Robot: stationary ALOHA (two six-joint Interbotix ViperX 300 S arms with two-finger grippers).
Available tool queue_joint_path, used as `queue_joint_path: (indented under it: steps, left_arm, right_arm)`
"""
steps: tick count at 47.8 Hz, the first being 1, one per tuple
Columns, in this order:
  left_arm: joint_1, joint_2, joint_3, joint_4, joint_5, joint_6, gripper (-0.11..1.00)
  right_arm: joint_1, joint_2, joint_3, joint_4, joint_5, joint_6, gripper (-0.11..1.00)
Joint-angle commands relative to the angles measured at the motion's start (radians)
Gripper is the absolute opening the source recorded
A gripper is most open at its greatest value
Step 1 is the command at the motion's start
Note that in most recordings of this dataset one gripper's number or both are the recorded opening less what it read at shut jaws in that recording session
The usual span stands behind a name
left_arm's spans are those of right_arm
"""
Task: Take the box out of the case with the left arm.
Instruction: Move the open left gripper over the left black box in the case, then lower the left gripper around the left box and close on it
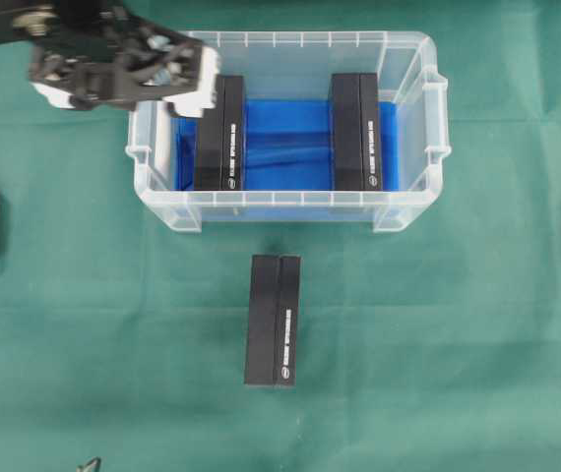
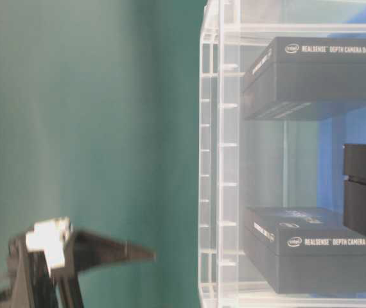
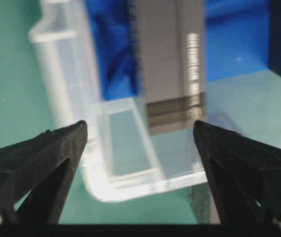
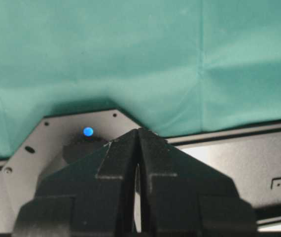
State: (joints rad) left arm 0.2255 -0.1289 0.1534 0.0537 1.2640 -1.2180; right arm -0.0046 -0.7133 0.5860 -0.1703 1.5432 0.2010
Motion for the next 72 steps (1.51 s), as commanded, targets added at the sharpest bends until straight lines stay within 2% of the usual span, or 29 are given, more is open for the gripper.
queue_joint_path:
  steps: [1,8,15,72]
  left_arm:
    - [-0.018,0.049,-0.098,0.003,0.000,0.002,0.87]
    - [-0.037,0.132,-0.195,0.005,0.014,0.000,0.87]
    - [-0.037,0.153,-0.230,0.006,0.058,-0.008,0.87]
    - [-0.035,0.146,-0.198,0.012,0.074,-0.008,0.87]
  right_arm:
    - [-0.002,-0.003,-0.008,-0.002,-0.005,-0.002,0.00]
    - [-0.002,-0.003,-0.008,-0.002,-0.003,-0.002,0.00]
    - [-0.002,-0.003,-0.008,-0.002,-0.005,-0.002,0.00]
    - [-0.002,-0.003,-0.008,-0.002,-0.005,-0.002,0.00]
